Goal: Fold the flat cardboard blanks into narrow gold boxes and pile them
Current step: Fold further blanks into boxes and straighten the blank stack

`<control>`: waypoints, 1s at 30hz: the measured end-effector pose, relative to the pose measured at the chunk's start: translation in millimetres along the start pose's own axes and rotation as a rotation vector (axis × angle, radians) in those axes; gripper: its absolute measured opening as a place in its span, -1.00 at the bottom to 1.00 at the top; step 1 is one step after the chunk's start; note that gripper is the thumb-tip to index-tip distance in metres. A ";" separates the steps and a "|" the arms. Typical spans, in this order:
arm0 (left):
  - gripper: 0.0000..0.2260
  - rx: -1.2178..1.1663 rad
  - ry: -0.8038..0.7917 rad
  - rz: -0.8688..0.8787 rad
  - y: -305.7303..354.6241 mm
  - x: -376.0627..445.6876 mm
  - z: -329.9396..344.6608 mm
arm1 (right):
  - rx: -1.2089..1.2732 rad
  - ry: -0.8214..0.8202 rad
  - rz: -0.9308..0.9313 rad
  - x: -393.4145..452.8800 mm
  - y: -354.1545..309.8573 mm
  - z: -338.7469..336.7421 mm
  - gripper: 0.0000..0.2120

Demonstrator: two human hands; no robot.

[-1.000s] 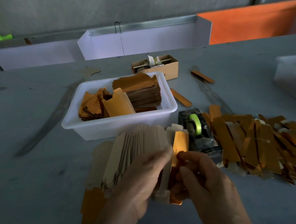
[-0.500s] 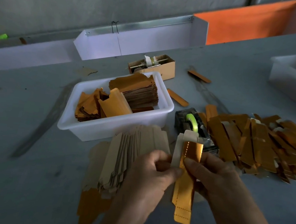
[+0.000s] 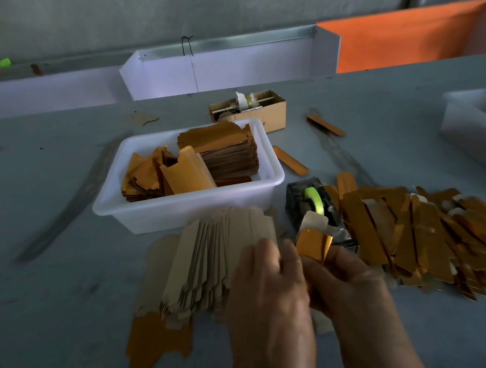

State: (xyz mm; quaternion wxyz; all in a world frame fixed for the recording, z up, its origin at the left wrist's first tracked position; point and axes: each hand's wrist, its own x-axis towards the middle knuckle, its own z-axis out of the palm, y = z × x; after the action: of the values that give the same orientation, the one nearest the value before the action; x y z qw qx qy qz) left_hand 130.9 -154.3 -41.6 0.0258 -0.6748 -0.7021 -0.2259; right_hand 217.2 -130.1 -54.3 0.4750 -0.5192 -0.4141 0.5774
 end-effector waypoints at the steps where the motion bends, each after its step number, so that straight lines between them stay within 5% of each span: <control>1: -0.70 0.083 0.005 0.053 4.4 -1.0 2.3 | -0.010 0.000 -0.005 -0.7 -0.4 0.4 -0.90; 9: -0.68 -0.108 -0.132 0.040 2.6 -3.1 2.4 | 0.030 -0.021 0.086 0.2 2.7 -4.1 -0.79; 15: -0.88 -0.857 -0.384 -0.519 -18.4 10.3 -2.8 | 0.144 -0.057 0.168 4.3 2.5 -10.0 -0.85; 19: -0.95 -1.000 -0.524 -0.561 -20.7 17.1 -10.5 | -0.103 -0.062 0.044 4.2 -0.4 -12.7 -0.85; 24: -0.92 -1.126 -0.443 -0.617 -22.1 23.5 -7.9 | -0.638 0.208 -0.295 32.2 -20.4 -49.1 -0.87; 30: -0.95 -1.368 -0.415 -0.773 -16.3 32.1 -2.0 | -0.644 0.078 -0.069 61.0 -13.9 -63.2 -0.91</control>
State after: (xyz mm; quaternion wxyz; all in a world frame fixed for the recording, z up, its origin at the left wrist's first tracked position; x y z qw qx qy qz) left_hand 111.8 -124.8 -33.4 -0.6030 -0.2791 -0.5825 -0.4682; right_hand 281.0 -68.5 -60.8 0.3211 -0.6502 -0.5742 0.3799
